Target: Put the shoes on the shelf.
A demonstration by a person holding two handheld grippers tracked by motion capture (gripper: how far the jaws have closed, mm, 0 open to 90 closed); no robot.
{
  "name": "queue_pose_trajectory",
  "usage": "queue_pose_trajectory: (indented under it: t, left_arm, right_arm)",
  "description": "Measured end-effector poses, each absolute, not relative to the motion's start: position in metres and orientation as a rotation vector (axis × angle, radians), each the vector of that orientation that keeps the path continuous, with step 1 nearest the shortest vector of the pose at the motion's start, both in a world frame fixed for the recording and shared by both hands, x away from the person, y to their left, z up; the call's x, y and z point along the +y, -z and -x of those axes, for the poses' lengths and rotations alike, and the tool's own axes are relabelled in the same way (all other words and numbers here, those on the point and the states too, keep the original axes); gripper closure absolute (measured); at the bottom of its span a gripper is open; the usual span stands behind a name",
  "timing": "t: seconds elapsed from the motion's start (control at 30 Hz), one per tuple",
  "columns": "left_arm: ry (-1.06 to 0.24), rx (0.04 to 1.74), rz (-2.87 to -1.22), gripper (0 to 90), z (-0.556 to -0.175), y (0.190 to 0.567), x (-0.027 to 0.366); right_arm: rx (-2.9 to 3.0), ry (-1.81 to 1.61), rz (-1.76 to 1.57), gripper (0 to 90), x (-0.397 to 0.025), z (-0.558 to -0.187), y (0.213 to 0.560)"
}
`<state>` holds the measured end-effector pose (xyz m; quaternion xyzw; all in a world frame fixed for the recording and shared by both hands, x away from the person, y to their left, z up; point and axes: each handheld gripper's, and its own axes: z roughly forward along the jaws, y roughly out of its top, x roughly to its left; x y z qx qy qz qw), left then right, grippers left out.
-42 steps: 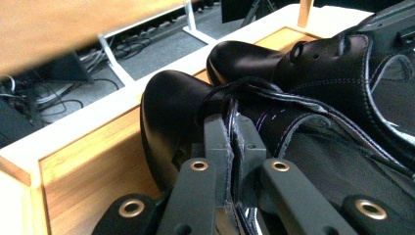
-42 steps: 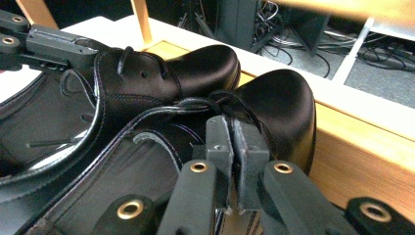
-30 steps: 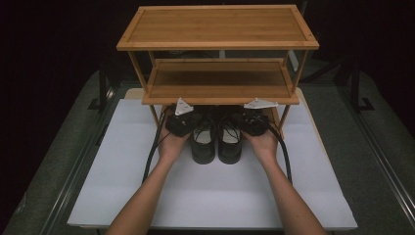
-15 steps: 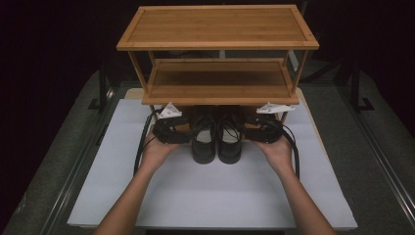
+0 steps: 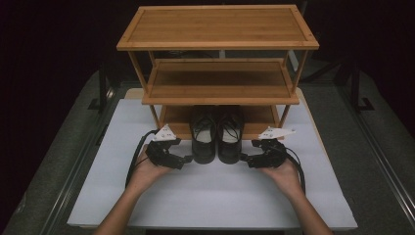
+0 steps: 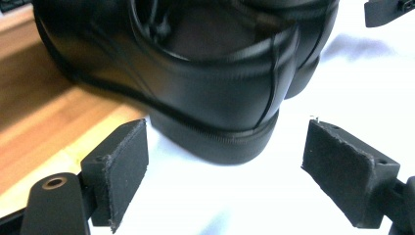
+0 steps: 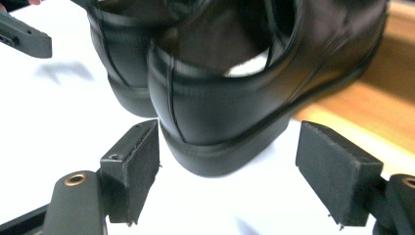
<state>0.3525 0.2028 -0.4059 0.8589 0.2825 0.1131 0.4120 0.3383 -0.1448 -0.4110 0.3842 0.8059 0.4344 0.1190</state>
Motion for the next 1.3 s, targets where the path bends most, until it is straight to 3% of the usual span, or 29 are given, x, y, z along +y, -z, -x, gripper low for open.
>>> queue_pose_trajectory:
  t: [0.27,0.63,0.8,1.3]
  left_arm:
    - [-0.308,0.671,-2.256,15.0,-0.357,0.429,0.186]
    - [-0.383,0.648,-2.315,15.4,-0.361,0.448,0.165]
    - [-0.387,0.684,-2.297,19.4,-0.362,0.448,0.165]
    - [-0.328,0.722,-2.204,19.7,-0.368,0.426,0.169]
  right_arm:
    - [2.433,-1.17,-1.126,18.3,-0.13,-0.347,0.439]
    - [2.428,-1.152,-1.084,23.7,-0.112,-0.349,0.452]
    - [2.39,-1.138,-1.086,24.0,-0.107,-0.345,0.454]
    - [2.372,-1.221,-1.137,25.1,-0.111,-0.349,0.437]
